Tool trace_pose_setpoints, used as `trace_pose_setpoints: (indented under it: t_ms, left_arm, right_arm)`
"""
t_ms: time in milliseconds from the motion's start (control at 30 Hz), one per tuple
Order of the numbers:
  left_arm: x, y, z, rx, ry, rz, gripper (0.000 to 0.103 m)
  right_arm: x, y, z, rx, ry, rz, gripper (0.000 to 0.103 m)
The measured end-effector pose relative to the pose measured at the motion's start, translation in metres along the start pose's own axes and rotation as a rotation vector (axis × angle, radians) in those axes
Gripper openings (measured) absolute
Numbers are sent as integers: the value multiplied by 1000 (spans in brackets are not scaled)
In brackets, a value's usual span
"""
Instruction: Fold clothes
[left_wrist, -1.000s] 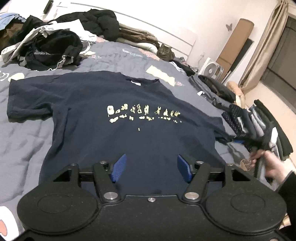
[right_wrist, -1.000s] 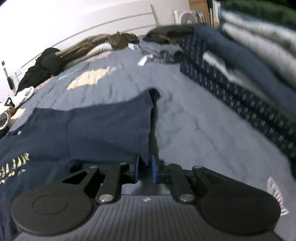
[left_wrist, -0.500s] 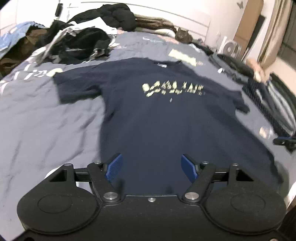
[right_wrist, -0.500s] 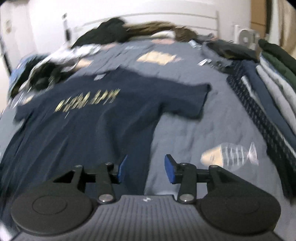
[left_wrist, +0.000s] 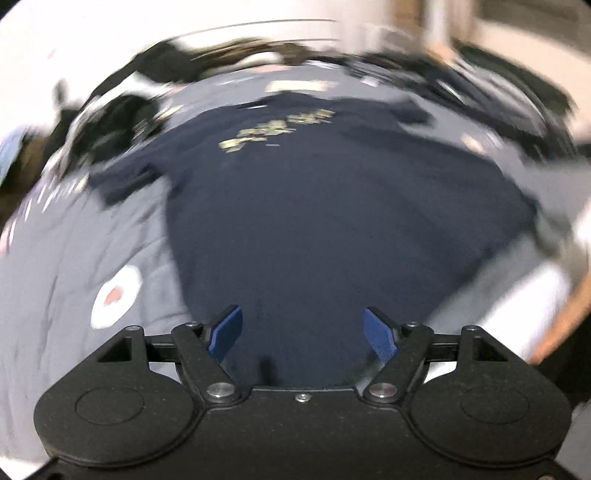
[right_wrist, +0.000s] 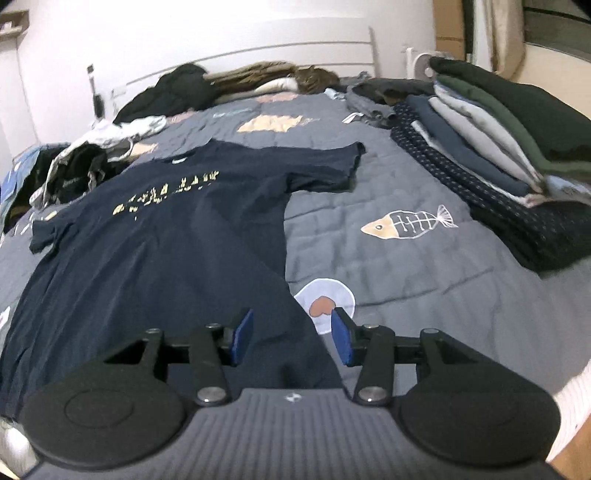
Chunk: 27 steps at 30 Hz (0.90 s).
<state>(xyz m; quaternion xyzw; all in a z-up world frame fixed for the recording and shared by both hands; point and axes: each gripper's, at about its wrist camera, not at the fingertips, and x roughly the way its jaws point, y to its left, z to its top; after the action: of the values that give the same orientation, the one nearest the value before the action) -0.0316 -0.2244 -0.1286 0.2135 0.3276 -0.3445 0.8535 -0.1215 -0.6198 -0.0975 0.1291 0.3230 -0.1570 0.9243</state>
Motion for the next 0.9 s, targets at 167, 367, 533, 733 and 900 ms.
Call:
trace_pose_setpoints:
  t_ms: [167,367,533,733,900]
  left_arm:
    - [18,-36,-21,248,44,39,71]
    - [32,-29,-24,225,100,17,18]
    - [19,0,-13,21,59,-76,6]
    - [2,32,0,-194,-3,-161,1]
    - [9,34,2,-192,19,-107,1]
  right_arm:
    - [-6,7,-10,9,-18,26,46]
    - [-10,14,-16,-23,-28,41,47]
    - [-12,12,-21,-14,-23,36,47]
    - [-16,16,-25,-38,-18,53,47]
    - [-15,27,-30,-84,0,80,47]
